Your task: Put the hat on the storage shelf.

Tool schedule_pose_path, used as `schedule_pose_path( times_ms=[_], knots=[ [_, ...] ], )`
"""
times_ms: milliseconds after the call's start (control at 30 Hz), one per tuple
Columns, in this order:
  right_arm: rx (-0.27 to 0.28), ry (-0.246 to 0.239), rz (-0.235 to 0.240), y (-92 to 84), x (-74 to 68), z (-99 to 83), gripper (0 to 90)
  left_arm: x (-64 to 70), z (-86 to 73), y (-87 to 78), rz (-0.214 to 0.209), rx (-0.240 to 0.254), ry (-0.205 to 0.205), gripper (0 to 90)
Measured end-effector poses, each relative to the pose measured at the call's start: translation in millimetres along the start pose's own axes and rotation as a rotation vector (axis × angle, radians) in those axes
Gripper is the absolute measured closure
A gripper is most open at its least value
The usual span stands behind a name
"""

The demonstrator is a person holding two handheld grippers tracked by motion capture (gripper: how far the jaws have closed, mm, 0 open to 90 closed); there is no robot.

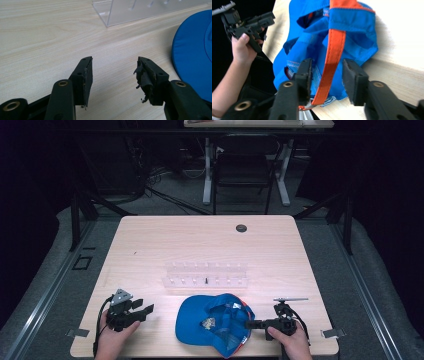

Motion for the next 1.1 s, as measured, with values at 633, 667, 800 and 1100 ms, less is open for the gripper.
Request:
schedule_pose_path(
  times_ms=[633, 667, 800, 1100],
  knots=[
    [0.029, 0.023, 0.069, -6.8, -6.2, 4.2, 74.6, 0.7, -0.8, 0.5, 0.0, -0.008, 0.004, 47.5],
    [0.031, 0.025, 0.067, -7.4, -5.8, 4.6, 75.2, 0.7, -0.8, 0.5, 0.001, -0.008, 0.004, 47.6],
    [0.037, 0.036, 0.059, -10.6, -2.8, 5.9, 76.5, 0.7, -0.8, 0.7, 0.001, -0.008, 0.004, 47.5],
    [0.047, 0.061, 0.069, -15.6, -5.5, 9.1, 77.5, 1.6, -1.2, 1.5, -0.002, -0.009, 0.005, 47.5]
  ],
)
Point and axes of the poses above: each handheld gripper's, and its own axes: y roughly forward along the jaws, z roughly out of its top, x roughly to its right, the point moved 8 cm from there along y, roughly forward along the jaws, and after that the axes turned 3 degrees about -y, right-handed, at the moved point
